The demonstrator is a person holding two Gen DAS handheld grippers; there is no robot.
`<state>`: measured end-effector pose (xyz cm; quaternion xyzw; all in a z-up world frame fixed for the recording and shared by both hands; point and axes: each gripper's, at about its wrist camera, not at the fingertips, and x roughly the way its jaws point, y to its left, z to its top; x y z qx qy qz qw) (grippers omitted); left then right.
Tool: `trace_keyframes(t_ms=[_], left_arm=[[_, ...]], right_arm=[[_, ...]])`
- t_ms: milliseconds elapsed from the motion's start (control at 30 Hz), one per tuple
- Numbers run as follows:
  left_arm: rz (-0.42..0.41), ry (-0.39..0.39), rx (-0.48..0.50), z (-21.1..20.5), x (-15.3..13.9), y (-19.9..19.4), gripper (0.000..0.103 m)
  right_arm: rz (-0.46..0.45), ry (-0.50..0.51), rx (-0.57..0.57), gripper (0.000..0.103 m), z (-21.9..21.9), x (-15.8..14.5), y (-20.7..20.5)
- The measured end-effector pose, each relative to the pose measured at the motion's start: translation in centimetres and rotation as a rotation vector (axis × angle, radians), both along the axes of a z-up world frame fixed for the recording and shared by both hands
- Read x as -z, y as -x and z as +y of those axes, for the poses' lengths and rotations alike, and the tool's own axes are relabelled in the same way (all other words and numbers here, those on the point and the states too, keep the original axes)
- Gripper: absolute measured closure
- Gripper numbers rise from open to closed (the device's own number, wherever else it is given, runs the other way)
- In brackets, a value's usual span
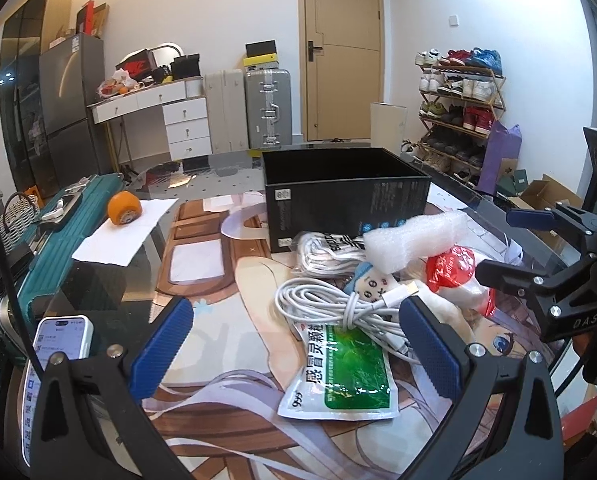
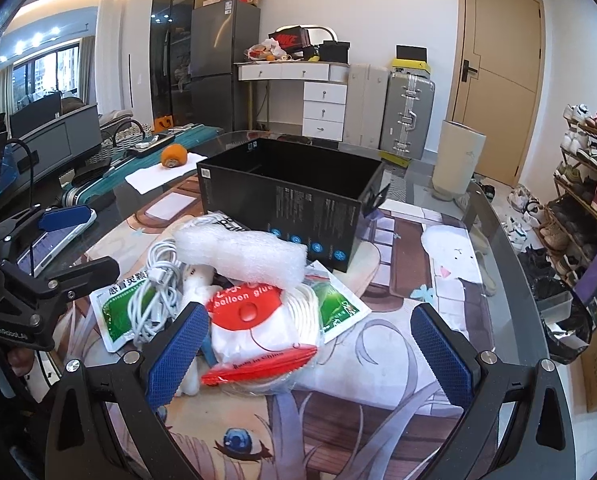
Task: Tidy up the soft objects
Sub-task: 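Move both tools toward the pile of items beside the black box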
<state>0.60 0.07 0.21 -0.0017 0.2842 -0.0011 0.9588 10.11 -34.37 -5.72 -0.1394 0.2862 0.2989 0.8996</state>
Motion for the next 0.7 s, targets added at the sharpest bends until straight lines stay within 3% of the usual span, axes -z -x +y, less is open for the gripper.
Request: trace_keyframes(t_ms=[700], left_arm=[[0.107,-0.068,0.078,-0.7,1.4,-0.6,0.000]], right_arm=[[0.036,0.043,-0.033,0.000,0.7,1.1,-0.3]])
